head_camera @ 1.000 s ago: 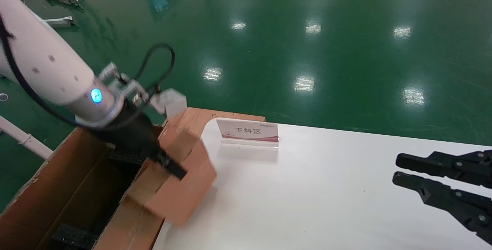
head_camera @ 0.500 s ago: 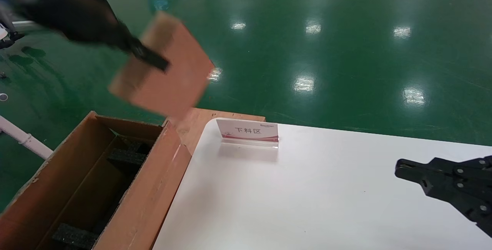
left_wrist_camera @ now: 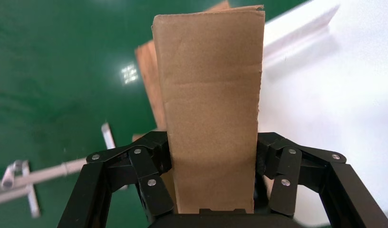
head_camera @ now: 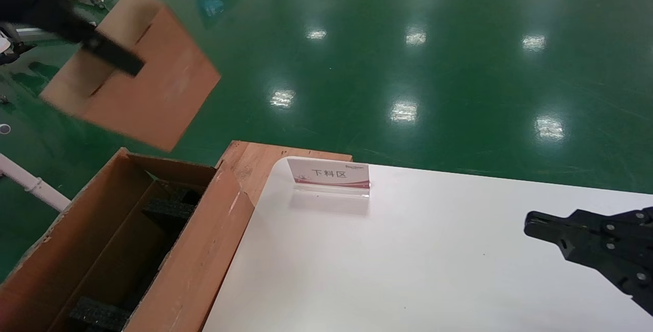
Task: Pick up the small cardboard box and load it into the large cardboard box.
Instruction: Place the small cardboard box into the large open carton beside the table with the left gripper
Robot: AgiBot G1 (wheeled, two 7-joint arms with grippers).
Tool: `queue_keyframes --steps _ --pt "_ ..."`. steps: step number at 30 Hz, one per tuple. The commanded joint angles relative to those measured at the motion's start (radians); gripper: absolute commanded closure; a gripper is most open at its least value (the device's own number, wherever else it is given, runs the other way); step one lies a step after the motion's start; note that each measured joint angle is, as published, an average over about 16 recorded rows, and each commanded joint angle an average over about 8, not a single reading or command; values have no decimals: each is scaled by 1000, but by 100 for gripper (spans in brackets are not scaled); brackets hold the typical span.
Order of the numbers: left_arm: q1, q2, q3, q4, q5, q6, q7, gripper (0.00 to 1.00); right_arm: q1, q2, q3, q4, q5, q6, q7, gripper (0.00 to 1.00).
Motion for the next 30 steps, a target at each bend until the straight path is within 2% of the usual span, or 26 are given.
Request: queue_keyframes --steps 1,7,12,16,17,24,25,30 --pt "-41 -7 68 -8 -30 -5 7 100 0 0 0 0 0 0 0 100" --pt "-126 -39 250 -59 -103 40 -31 100 0 0 -1 0 0 0 0 100" --pt "-158 -15 448 -66 -173 45 -51 100 0 0 -1 0 1 0 0 100" --pt "-169 -10 547 -35 -205 36 -30 100 0 0 -1 0 1 0 -1 100" --pt "-171 -15 560 -27 -206 34 -22 100 0 0 -1 0 1 0 -1 96" --pt "-168 -93 576 3 -168 24 26 100 0 1 -2 0 1 1 -1 10" --pt "-167 -108 573 3 -160 23 30 100 0 1 -2 0 1 1 -1 1" --pt "-159 -184 546 -4 -109 16 47 100 0 1 -2 0 1 1 -1 0"
